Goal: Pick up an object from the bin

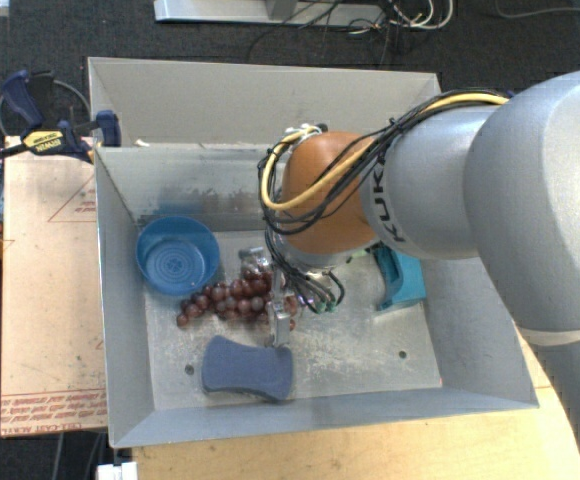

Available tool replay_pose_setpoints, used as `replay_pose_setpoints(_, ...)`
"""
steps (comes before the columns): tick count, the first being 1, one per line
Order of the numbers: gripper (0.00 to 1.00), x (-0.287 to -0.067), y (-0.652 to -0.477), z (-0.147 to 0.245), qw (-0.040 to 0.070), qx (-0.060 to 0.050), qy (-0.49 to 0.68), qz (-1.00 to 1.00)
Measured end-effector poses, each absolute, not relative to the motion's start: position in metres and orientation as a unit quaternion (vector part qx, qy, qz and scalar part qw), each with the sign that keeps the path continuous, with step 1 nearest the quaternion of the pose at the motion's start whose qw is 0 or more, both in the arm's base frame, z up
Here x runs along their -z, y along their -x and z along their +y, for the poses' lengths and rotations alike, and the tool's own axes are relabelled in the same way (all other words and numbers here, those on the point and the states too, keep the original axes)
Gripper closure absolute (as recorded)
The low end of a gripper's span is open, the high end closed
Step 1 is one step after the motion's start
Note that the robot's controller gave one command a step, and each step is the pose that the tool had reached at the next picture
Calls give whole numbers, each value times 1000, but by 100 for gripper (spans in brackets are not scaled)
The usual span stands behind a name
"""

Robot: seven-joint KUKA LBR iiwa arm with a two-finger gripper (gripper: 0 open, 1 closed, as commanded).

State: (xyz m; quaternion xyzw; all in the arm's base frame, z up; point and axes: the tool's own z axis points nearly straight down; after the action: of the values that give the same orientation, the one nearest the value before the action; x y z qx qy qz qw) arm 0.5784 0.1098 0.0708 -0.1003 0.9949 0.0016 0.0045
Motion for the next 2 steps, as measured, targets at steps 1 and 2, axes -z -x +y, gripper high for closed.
replay_pose_setpoints(1,0,-71,-592,110,8,-3,144,990)
replay_pose_setpoints(2,100,-70,-581,111,5,-3,110,994)
